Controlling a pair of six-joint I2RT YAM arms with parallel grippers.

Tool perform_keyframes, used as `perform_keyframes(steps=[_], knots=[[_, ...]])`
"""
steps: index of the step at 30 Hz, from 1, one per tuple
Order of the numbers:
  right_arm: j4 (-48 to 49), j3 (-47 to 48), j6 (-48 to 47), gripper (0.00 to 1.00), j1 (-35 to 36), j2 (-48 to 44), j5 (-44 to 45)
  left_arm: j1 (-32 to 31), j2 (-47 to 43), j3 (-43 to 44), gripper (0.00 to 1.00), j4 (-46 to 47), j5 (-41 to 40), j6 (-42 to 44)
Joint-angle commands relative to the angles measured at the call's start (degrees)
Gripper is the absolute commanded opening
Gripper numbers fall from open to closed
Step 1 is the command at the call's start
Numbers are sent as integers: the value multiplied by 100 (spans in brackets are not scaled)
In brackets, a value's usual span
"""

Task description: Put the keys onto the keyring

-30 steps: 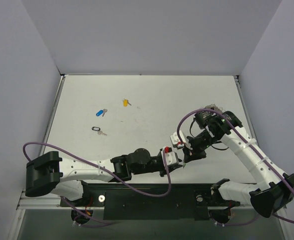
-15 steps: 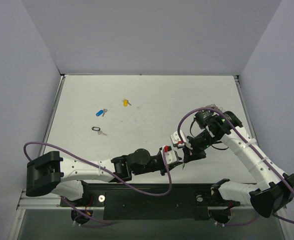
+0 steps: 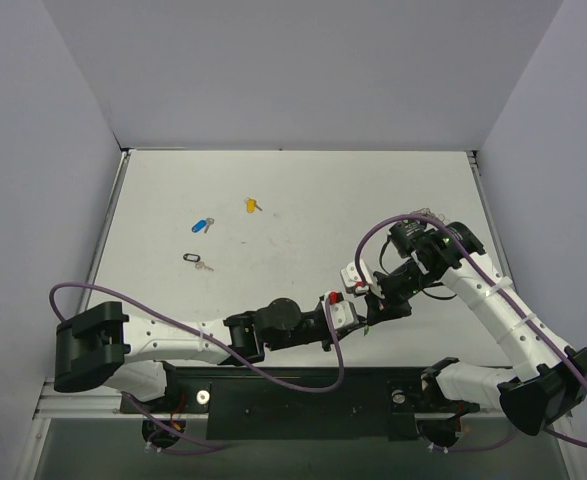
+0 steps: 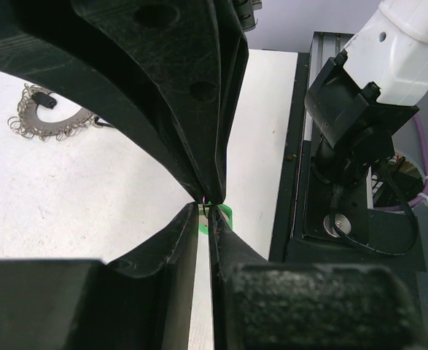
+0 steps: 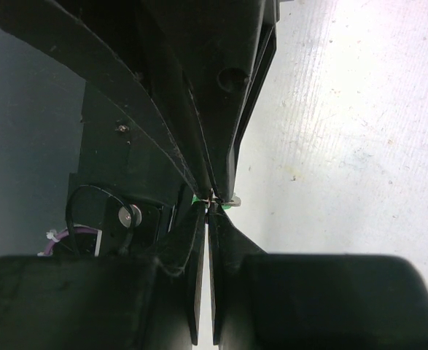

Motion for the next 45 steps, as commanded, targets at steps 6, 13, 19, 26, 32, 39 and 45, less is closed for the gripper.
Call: perform_keyframes(steps=[6,13,19,26,32,39,45], knots=[[-154,-40,-18,0,-45,-97,-284,-18,21,249,0,439,-23,-96],[-111,-40,131,15,-177,-141,-494,-18,-49,56,0,745,-243,-428],[-250,161,307,41,-660,-290,-881,-18,-409,-699,0,1923,-480,-790],[-594,364,-298,41,-801,-203,-1408,-9,-489,-1464,0,3539,-621,-1037],[-813,513,-694,39,-766,139,-1882,-18,-471,-1491,0,3734,-621,-1046],[-1375,680,-1397,32,-678,342,-2200,-18,-480,-1500,0,3770,-621,-1063],[-1420,698,-1468,23,-581,369,-2217,-18,-392,-1483,0,3875,-639,-1107]])
